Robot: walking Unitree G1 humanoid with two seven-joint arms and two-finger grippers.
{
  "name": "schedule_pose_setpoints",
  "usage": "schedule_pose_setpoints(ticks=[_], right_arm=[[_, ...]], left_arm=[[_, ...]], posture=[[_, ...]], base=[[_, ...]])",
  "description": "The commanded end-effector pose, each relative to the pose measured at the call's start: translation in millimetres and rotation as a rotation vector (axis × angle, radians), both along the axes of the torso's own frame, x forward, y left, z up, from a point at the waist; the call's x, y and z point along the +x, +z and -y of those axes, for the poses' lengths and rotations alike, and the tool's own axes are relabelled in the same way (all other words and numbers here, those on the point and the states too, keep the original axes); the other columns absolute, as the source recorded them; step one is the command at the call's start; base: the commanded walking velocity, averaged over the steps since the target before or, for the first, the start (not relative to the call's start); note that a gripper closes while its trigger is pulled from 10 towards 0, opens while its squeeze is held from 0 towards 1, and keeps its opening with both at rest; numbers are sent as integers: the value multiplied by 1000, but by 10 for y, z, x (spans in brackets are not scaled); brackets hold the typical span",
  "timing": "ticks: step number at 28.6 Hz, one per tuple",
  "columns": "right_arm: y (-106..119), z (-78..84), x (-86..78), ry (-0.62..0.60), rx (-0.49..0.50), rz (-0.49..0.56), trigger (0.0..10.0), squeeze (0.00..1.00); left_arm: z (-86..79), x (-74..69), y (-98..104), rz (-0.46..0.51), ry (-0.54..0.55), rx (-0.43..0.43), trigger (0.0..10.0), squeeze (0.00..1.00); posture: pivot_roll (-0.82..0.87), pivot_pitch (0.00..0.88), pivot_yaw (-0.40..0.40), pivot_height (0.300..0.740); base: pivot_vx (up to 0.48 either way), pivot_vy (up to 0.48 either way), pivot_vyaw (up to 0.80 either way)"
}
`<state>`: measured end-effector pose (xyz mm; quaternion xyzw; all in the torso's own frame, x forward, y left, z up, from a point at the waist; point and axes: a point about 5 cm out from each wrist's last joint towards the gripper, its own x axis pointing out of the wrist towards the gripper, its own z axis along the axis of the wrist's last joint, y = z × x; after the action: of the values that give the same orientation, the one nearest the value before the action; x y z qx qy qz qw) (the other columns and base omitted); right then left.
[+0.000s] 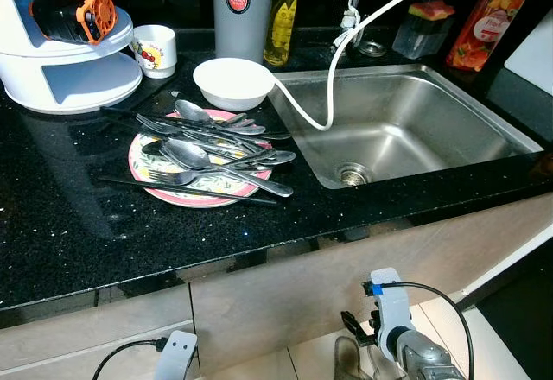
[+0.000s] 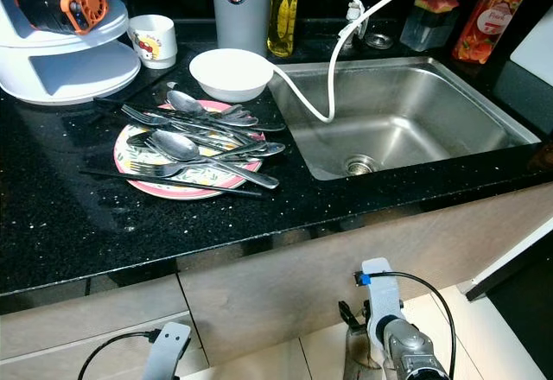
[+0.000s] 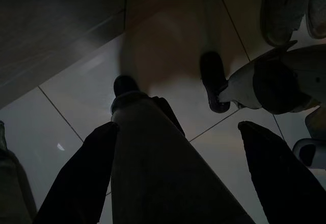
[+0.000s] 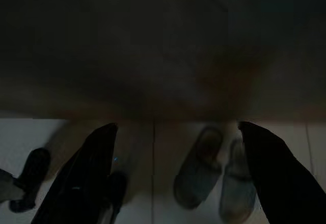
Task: Kitchen organization
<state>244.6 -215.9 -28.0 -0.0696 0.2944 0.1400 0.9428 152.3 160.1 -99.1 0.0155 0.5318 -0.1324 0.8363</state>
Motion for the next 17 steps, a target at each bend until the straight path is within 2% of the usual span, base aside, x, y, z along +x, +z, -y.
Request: schedule_pose_setpoints(ticks=[1, 2, 7, 8, 10, 13, 17], right_arm=[[67, -6, 44, 79, -47, 45, 10000, 0], [121, -42, 86, 142, -80, 84, 10000, 0], [255, -151, 163, 288, -112, 158, 10000, 0], [255, -151, 163, 288, -112, 158, 10000, 0], [308, -288, 148, 394, -113, 194, 10000, 0], [340, -351, 129, 452, -129, 219, 10000, 0], [392, -415, 98, 562, -211, 266, 10000, 0]], left_arm=[[73, -158, -64, -64, 10, -18, 10000, 0], [73, -155, -63, -65, 11, -18, 10000, 0], [75, -145, -60, -62, 18, -19, 10000, 0], [75, -145, -60, -62, 18, -19, 10000, 0], [78, -158, -64, -66, 23, -22, 10000, 0], [80, -171, -69, -70, 26, -23, 10000, 0], [77, -193, -76, -75, 29, -25, 10000, 0]], posture=[[-60, 26, -106, 740], [-62, 25, -108, 740], [-62, 26, -115, 740], [-62, 26, -115, 740], [-63, 23, -120, 740], [-62, 23, -122, 740], [-64, 35, -120, 740]], base=[[0, 0, 0], [0, 0, 0], [0, 0, 0], [0, 0, 0], [0, 0, 0], [0, 0, 0], [0, 0, 0]])
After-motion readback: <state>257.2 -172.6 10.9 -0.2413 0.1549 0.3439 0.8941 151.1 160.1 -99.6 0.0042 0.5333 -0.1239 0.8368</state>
